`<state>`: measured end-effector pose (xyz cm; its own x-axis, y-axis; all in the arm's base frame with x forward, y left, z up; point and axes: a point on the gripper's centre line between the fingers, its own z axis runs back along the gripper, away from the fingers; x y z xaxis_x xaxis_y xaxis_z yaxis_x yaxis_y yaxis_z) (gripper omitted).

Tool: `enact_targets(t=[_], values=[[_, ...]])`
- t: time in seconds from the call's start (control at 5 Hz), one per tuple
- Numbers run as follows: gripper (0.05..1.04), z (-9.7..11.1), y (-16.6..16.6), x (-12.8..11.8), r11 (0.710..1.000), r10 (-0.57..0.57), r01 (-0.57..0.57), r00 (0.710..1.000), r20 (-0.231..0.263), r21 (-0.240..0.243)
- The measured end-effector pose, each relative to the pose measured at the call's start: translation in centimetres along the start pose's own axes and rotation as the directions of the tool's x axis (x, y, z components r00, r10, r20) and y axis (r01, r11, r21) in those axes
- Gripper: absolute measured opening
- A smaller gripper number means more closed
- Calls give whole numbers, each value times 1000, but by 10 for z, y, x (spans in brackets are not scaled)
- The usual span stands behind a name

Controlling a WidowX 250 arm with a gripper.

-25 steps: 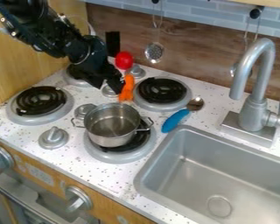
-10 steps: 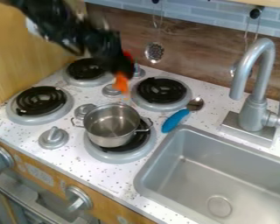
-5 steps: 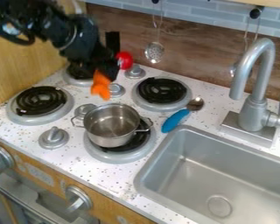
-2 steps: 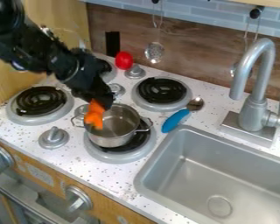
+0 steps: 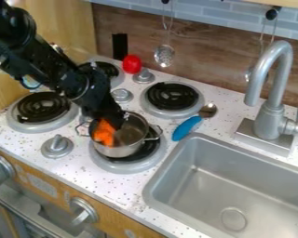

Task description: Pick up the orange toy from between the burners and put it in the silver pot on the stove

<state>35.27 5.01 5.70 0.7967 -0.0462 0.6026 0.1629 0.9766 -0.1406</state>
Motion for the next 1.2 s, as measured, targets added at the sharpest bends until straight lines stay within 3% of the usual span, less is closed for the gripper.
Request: enact_targets(t=[0.2,0.4,0.6,1.0,1.2], values=[[674,0,-4,-1,1000,-14,14,1000,-8,-27],[960,1,-7,-1,998,-10,10,1000,-2,-57],[1011,3,-9,3,997,-7,7,1000,7,-75],[1005,34,-21,38,993,-14,29,992,126,-113],[1005,69,-27,62,995,-57,74,975,213,-72]])
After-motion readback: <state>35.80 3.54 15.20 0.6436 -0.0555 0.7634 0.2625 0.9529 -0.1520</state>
